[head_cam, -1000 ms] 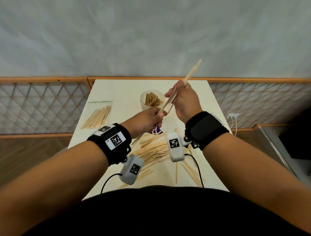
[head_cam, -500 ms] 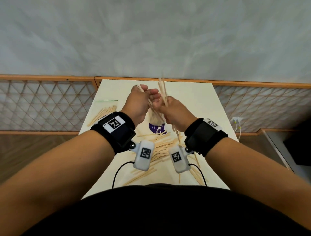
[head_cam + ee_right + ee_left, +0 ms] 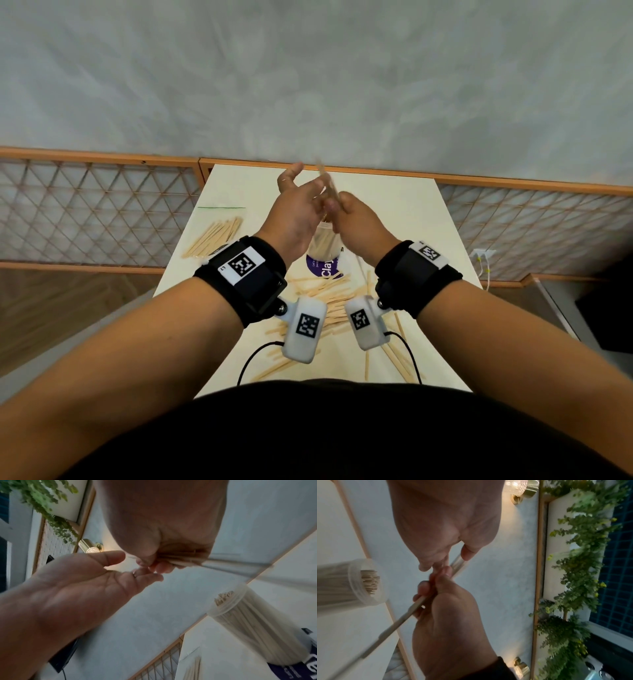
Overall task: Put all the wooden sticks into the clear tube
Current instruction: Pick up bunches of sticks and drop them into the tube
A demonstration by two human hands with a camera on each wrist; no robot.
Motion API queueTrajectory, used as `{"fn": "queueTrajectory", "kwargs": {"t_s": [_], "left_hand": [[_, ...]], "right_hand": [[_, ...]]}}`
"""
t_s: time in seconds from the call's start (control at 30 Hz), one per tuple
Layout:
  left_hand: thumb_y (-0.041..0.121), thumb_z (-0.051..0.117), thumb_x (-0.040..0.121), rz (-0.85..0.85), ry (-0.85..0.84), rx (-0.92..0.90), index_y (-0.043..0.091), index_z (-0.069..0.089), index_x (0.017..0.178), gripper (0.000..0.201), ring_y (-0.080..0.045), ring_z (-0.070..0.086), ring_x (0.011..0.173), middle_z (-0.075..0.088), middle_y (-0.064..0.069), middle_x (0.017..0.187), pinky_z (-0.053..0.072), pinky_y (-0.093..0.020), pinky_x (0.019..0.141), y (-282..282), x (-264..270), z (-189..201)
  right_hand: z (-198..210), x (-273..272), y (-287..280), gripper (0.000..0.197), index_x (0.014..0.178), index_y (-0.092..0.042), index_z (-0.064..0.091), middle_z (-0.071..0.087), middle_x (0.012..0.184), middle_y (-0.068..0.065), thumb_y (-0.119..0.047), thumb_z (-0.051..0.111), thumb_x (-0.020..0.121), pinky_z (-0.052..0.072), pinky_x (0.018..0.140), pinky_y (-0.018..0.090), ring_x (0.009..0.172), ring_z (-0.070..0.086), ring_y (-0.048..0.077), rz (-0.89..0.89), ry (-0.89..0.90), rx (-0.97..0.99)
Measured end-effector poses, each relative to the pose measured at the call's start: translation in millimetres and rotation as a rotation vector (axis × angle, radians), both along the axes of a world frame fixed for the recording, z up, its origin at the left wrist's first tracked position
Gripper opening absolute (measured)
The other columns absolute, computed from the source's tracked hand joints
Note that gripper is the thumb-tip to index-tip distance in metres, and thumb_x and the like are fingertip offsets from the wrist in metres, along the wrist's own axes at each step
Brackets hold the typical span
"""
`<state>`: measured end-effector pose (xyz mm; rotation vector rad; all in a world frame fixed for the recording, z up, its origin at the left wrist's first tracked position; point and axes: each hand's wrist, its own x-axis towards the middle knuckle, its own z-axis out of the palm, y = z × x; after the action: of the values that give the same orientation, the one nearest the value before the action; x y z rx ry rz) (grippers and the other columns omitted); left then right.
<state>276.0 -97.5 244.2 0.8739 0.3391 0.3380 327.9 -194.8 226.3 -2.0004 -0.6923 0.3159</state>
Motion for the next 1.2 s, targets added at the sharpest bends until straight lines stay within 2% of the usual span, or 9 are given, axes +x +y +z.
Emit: {"fn": "queueTrajectory", "kwargs": {"t_s": [0.13, 0.3, 0.4, 0.6, 0.7, 0.8, 0.97, 1.1, 1.2], "left_hand": [[0.029, 0.045, 0.099, -0.01, 0.141, -0.134, 0.014, 0.048, 0.118, 0.024, -0.026, 0.056, 0.101, 0.055, -0.01, 0.115, 0.047, -0.031, 0.075, 7.7, 0.3, -12.8], [0.049, 0.027, 0.1, -0.189, 0.394, -0.343, -0.003, 0.044, 0.125, 0.06, -0.039, 0.055, 0.114, 0.054, -0.022, 0.117, 0.047, -0.046, 0.095, 6.2, -4.3, -39.5], [0.048, 0.022, 0.102, -0.232, 0.394, -0.483, -0.01, 0.046, 0.117, 0.065, -0.042, 0.062, 0.094, 0.055, -0.029, 0.116, 0.055, -0.045, 0.077, -3.2, -7.0, -39.9], [0.027, 0.024, 0.105, -0.151, 0.372, -0.491, -0.007, 0.056, 0.086, 0.051, -0.028, 0.069, 0.055, 0.062, -0.02, 0.077, 0.059, -0.033, 0.051, -1.8, -5.8, -33.8], [0.025, 0.028, 0.104, -0.165, 0.399, -0.436, -0.004, 0.057, 0.082, 0.046, -0.02, 0.065, 0.048, 0.06, -0.014, 0.065, 0.055, -0.027, 0.044, -1.8, -6.2, -36.3], [0.032, 0.031, 0.104, -0.24, 0.415, -0.303, 0.005, 0.057, 0.078, 0.046, -0.011, 0.055, 0.04, 0.057, -0.004, 0.056, 0.049, -0.019, 0.039, -2.1, -6.4, -39.4], [0.044, 0.03, 0.102, -0.426, 0.232, 0.332, 0.012, 0.06, 0.09, 0.046, -0.012, 0.052, 0.058, 0.05, 0.001, 0.067, 0.045, -0.022, 0.05, 7.6, -14.4, -44.4], [0.027, 0.032, 0.104, -0.516, 0.163, 0.549, 0.015, 0.056, 0.098, 0.027, -0.008, 0.043, 0.055, 0.041, 0.003, 0.067, 0.036, -0.018, 0.044, 20.6, -11.9, -42.1], [0.025, 0.032, 0.104, -0.599, 0.162, 0.493, 0.014, 0.055, 0.099, 0.026, -0.006, 0.032, 0.052, 0.039, 0.005, 0.066, 0.027, -0.015, 0.04, 37.2, -7.9, -44.3]], "right_hand": [[25.9, 16.9, 0.1, 0.024, 0.083, -0.015, 0.045, 0.044, 0.062, -0.002, -0.024, 0.036, 0.104, 0.043, 0.062, 0.018, 0.058, 0.048, 0.009, -0.056, 0.176, 0.35], [64.1, 23.8, 9.9, 0.023, 0.087, -0.009, 0.045, 0.044, 0.063, 0.006, -0.019, 0.034, 0.104, 0.054, 0.077, 0.037, 0.062, 0.049, 0.021, -0.065, 0.38, 0.744], [63.3, 11.5, 13.4, 0.018, 0.089, -0.009, 0.047, 0.048, 0.067, 0.008, -0.012, 0.037, 0.103, 0.053, 0.08, 0.041, 0.065, 0.053, 0.024, 0.018, 0.443, 0.741], [41.7, -0.8, 9.2, 0.014, 0.109, -0.01, 0.047, 0.053, 0.074, 0.008, -0.002, 0.045, 0.099, 0.05, 0.093, 0.046, 0.069, 0.063, 0.02, 0.094, 0.396, 0.653], [44.0, 1.4, 11.1, 0.015, 0.112, -0.013, 0.048, 0.053, 0.077, 0.008, -0.005, 0.041, 0.101, 0.056, 0.08, 0.035, 0.072, 0.063, 0.022, 0.074, 0.286, 0.573], [43.6, 8.5, 12.8, 0.018, 0.097, -0.014, 0.053, 0.055, 0.073, 0.003, -0.011, 0.036, 0.102, 0.052, 0.07, 0.027, 0.071, 0.06, 0.019, 0.051, 0.053, 0.334], [37.4, 32.5, 7.1, 0.02, 0.098, -0.013, 0.056, 0.057, 0.075, -0.008, -0.021, 0.038, 0.102, 0.04, 0.062, 0.015, 0.07, 0.051, 0.009, -0.077, -0.258, 0.009], [33.9, 46.3, 2.8, 0.02, 0.101, -0.013, 0.059, 0.059, 0.079, -0.006, -0.023, 0.042, 0.101, 0.042, 0.063, 0.018, 0.065, 0.05, 0.005, -0.068, -0.213, -0.035], [44.3, 56.2, -6.8, 0.01, 0.099, -0.013, 0.061, 0.061, 0.082, 0.002, -0.012, 0.051, 0.097, 0.047, 0.056, 0.023, 0.057, 0.053, 0.01, 0.127, 0.072, 0.056]]}}
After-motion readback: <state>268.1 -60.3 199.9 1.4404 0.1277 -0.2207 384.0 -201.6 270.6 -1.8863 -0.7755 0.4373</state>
